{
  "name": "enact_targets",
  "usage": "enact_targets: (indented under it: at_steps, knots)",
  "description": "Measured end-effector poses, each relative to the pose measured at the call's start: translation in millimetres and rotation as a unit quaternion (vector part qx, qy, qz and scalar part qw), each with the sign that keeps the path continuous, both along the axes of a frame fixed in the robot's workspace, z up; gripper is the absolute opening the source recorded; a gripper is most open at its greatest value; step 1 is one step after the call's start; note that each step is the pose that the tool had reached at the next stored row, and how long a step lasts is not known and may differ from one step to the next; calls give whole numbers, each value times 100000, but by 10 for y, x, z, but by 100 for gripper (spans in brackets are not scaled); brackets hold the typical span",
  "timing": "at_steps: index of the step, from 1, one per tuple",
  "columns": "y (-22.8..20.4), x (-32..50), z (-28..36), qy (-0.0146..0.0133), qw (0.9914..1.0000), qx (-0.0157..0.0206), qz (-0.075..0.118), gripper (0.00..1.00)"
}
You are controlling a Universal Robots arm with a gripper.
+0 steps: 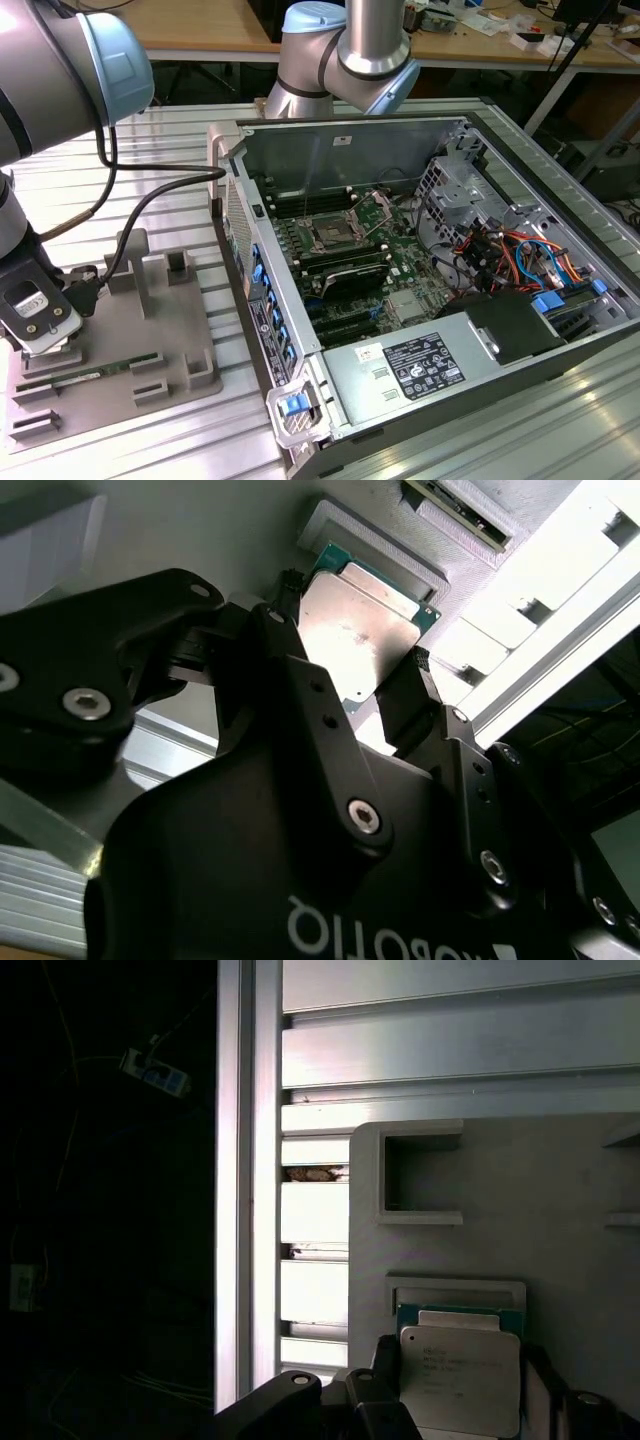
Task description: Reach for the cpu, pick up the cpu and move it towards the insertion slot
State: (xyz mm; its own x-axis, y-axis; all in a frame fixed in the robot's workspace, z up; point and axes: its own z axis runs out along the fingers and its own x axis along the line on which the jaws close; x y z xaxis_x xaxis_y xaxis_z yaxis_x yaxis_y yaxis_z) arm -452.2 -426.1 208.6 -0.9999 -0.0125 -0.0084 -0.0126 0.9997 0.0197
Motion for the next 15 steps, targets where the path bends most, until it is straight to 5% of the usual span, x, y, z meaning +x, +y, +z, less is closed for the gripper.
enact_targets:
  at_steps: [15]
  knots:
    - [0,0,25,3,100000,0,-2,55]
